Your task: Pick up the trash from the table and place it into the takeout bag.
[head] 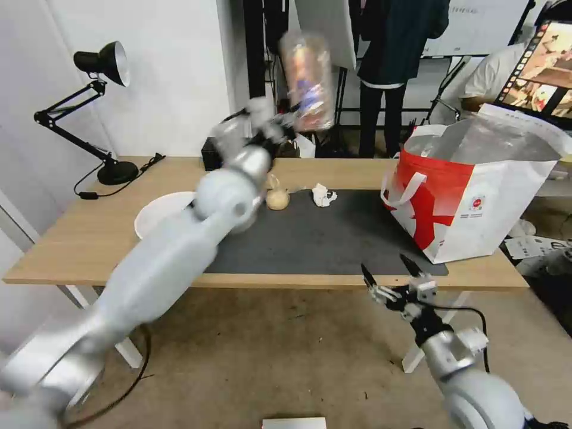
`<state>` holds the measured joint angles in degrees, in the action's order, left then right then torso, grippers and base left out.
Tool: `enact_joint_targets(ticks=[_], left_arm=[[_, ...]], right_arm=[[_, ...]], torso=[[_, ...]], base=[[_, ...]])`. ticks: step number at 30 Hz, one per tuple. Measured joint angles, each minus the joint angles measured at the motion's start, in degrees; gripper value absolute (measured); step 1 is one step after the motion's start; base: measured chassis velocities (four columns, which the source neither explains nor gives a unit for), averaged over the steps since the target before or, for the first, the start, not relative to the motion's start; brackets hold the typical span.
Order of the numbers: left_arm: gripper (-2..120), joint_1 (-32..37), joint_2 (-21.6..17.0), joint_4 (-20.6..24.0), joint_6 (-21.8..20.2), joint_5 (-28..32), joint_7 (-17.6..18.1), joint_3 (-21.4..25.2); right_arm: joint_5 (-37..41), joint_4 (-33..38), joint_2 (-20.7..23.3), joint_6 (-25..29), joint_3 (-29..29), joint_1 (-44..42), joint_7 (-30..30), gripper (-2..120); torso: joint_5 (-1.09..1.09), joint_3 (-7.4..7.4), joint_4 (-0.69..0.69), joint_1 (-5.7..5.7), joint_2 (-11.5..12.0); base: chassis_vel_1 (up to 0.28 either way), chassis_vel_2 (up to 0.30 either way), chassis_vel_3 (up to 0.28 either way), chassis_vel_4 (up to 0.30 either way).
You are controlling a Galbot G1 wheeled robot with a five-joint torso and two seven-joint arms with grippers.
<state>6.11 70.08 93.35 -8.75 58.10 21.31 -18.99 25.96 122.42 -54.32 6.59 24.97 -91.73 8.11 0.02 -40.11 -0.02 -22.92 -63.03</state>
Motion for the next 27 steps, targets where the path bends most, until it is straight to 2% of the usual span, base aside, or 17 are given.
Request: enact_joint_targets(ticks=[1, 3, 5, 6, 7, 8, 9, 10, 11, 12, 14, 17, 19, 21, 22, 27], left_arm=[[0, 0.0, 0.0, 0.0, 0.0, 0.0, 0.0, 0.0], [0, -7.1, 7.5, -8.6, 0.7, -7.0, -1.1, -6.6], [0, -10.8, 13.6, -16.2, 2.2, -12.3, -3.4, -10.4], [0, -10.8, 13.6, -16.2, 2.2, -12.3, -3.4, -10.4], [0, -12.6, 17.1, -20.7, 3.4, -15.7, -5.7, -12.3], [0, -13.3, 18.7, -22.9, 4.1, -17.3, -7.1, -13.2], [0, -13.3, 18.7, -22.9, 4.1, -17.3, -7.1, -13.2], [0, -14.3, 20.5, -25.7, 5.1, -19.2, -9.1, -14.5], [0, -15.7, 21.7, -28.8, 6.5, -20.7, -13.6, -17.2], [0, -15.7, 21.7, -28.8, 6.5, -20.7, -13.6, -17.2], [0, -16.5, 21.9, -31.1, 7.2, -22.1, -18.2, -20.5], [0, -16.3, 21.8, -32.1, 7.3, -22.5, -19.0, -21.7], [0, -16.0, 21.7, -32.3, 7.3, -22.5, -19.0, -21.8], [7, -15.3, 21.6, -31.9, 7.1, -22.3, -17.3, -21.3], [7, -15.3, 21.6, -31.9, 7.1, -22.3, -17.3, -21.3], [27, -15.1, 21.4, -29.3, 6.2, -20.0, -15.8, -19.6]], right_arm=[[0.0, 0.0, 0.0, 0.0, 0.0, 0.0, 0.0, 100], [-1.6, 0.0, -2.5, 0.1, 0.5, -0.6, -0.7, 100], [-2.7, -0.1, -3.8, 0.2, 0.6, -0.6, -1.0, 100], [-2.7, -0.1, -3.8, 0.2, 0.6, -0.6, -1.0, 100], [-3.3, -0.3, -4.6, 0.2, 0.5, -0.5, -1.1, 100], [-3.6, -0.3, -4.9, 0.2, 0.5, -0.5, -1.1, 100], [-3.6, -0.3, -4.9, 0.2, 0.5, -0.5, -1.1, 100], [-4.0, -0.4, -5.4, 0.2, 0.4, -0.5, -1.3, 100], [-4.5, -0.4, -6.1, 0.2, 0.3, -0.7, -1.4, 100], [-4.5, -0.4, -6.1, 0.2, 0.3, -0.7, -1.4, 100], [-4.8, -0.4, -6.7, 0.2, 0.6, -1.4, -1.8, 100], [-4.8, -0.7, -7.1, 0.6, 1.1, -1.9, -2.4, 100], [-4.8, -0.8, -7.1, 0.8, 1.3, -2.1, -2.5, 100], [-4.8, -1.1, -7.1, 0.9, 1.3, -2.1, -2.9, 100], [-4.8, -1.1, -7.1, 0.9, 1.3, -2.1, -2.9, 100], [-4.7, -1.4, -7.2, 0.9, 0.9, -1.8, -3.3, 100]], torso=[[0.0, 0.0, 0.0, 0.0, 0.0], [0.01, 0.0, 0.01, 0.0, 0.0], [0.02, 0.0, 0.0, -0.01, 0.0], [0.02, 0.0, 0.0, -0.01, 0.0], [0.02, 0.0, -0.02, -0.01, 0.0], [0.02, 0.0, -0.02, -0.01, 0.0], [0.02, 0.0, -0.02, -0.01, 0.0], [0.03, 0.01, -0.04, -0.01, 0.0], [0.02, 0.0, -0.02, -0.01, 0.0], [0.02, 0.0, -0.02, -0.01, 0.0], [0.0, 0.0, 0.03, 0.0, 0.0], [-0.01, 0.0, 0.04, -0.01, 0.0], [-0.01, 0.0, 0.04, 0.0, 0.0], [-0.01, 0.0, 0.01, -0.01, 0.0], [-0.01, 0.0, 0.01, -0.01, 0.0], [-0.02, 0.0, 0.02, 0.0, 0.0]], base=[[0.0, 0.0, 0.0, 0.0], [0.0, 0.0, 0.0, 0.0], [0.0, 0.0, 0.0, 0.0], [0.0, 0.0, 0.0, 0.0], [0.0, 0.0, 0.0, 0.0], [0.0, 0.0, 0.0, 0.0], [0.0, 0.0, 0.0, 0.0], [0.0, 0.0, 0.0, 0.0], [0.0, 0.0, 0.0, 0.0], [0.0, 0.0, 0.0, 0.0], [0.0, 0.0, 0.0, 0.0], [0.0, 0.0, 0.0, 0.0], [0.0, 0.0, 0.0, 0.0], [0.0, 0.0, 0.0, 0.0], [0.0, 0.0, 0.0, 0.0], [0.0, 0.0, 0.0, 0.0]])
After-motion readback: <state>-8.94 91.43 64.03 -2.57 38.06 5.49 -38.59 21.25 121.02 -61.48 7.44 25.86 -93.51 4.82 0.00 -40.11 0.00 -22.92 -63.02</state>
